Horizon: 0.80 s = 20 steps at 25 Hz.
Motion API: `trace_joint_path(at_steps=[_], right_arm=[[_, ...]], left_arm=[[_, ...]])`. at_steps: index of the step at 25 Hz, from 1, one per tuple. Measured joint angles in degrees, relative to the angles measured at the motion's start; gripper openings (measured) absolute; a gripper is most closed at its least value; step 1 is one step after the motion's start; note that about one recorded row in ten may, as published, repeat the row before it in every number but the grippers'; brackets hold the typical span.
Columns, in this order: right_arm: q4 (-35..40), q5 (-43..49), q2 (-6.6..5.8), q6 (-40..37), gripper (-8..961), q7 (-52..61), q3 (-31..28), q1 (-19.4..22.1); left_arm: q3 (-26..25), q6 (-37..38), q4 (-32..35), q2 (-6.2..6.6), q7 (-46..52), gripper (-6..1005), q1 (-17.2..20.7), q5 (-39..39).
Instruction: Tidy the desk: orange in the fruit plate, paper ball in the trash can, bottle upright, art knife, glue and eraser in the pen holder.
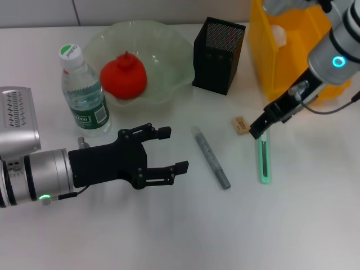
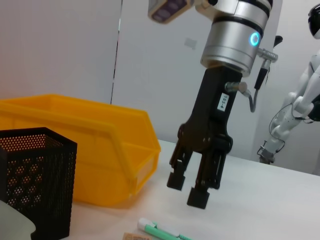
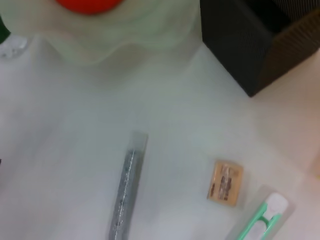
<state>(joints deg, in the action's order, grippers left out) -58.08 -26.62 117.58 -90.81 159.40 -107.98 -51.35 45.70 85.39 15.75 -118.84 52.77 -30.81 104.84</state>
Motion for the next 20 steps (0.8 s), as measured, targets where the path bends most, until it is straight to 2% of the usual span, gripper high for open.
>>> trace_joint_path(at_steps=[14,20], right_arm=[[5.56,0.71,0.59,4.45,802,4.49,0.44,-0.58],[7.87,0.67,1.17,6.98,802,4.55,4.21,-0.87]], left_arm=[[0.0,-0.42,-0.12,0.02,-0.04,859,-0.15,-0.01],[0.0,-0.51,-0.93,0.02,-0.37,859,-0.14,0.15]])
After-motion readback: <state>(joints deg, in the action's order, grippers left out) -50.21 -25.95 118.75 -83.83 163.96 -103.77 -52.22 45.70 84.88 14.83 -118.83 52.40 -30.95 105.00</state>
